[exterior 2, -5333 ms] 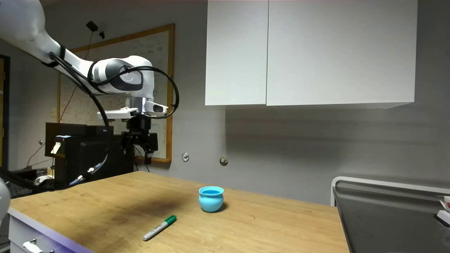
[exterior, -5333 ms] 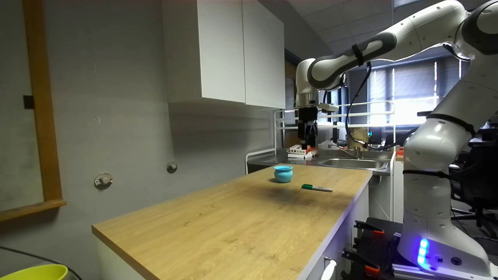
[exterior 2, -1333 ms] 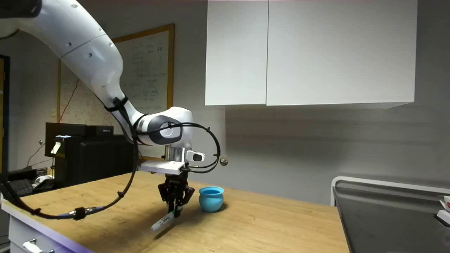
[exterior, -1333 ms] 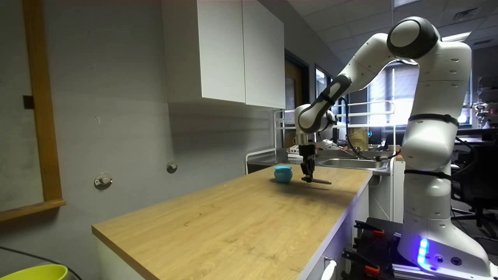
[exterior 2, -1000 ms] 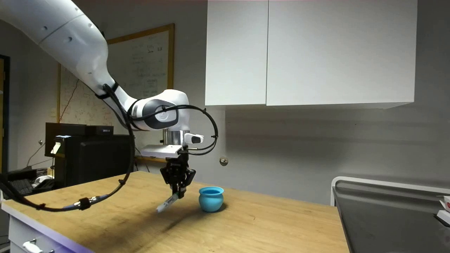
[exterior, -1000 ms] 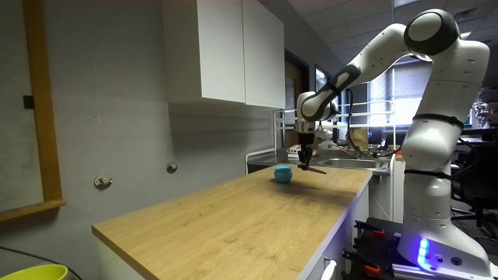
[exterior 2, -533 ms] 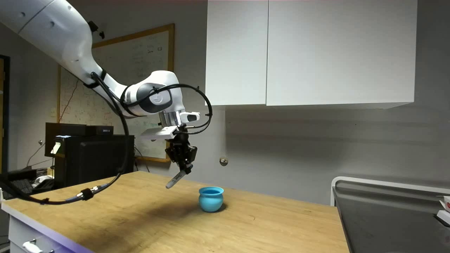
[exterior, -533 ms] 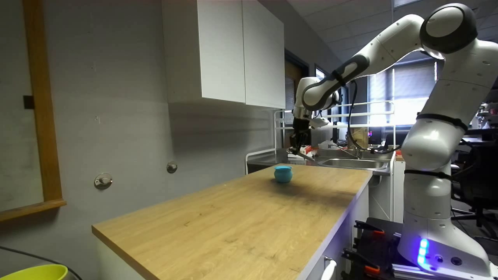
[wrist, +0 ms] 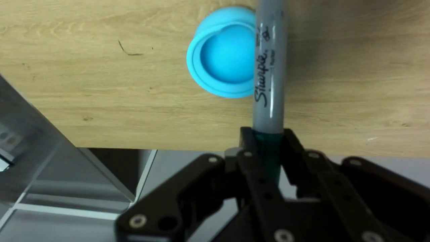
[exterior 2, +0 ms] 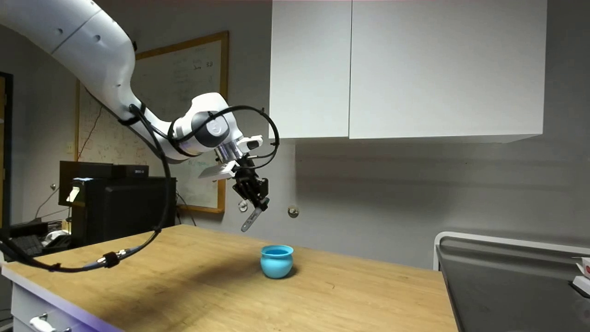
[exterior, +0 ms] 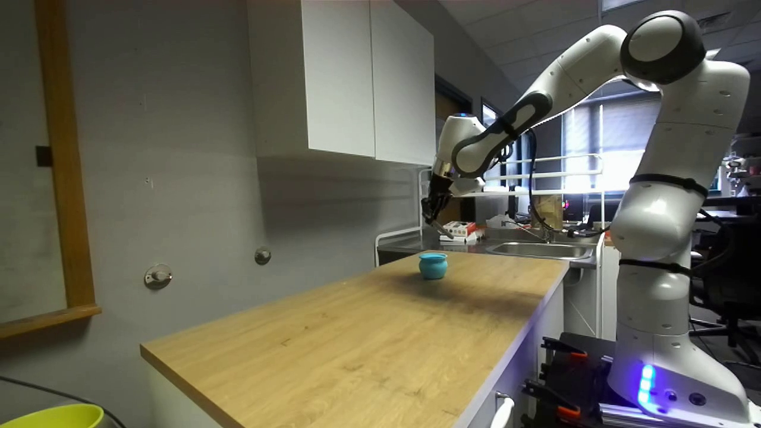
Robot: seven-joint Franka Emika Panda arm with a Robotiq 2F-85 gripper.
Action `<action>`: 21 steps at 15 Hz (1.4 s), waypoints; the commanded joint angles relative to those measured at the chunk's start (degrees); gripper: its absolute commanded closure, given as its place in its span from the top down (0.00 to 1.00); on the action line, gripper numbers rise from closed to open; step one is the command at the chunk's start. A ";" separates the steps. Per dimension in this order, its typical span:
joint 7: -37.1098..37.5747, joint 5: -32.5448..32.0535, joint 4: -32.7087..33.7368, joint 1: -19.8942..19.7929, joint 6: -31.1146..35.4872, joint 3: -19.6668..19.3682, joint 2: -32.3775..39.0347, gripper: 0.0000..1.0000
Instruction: Put the pen in the bowl
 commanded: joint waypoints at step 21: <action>33.87 -31.62 17.63 -3.66 9.29 -0.42 26.17 0.08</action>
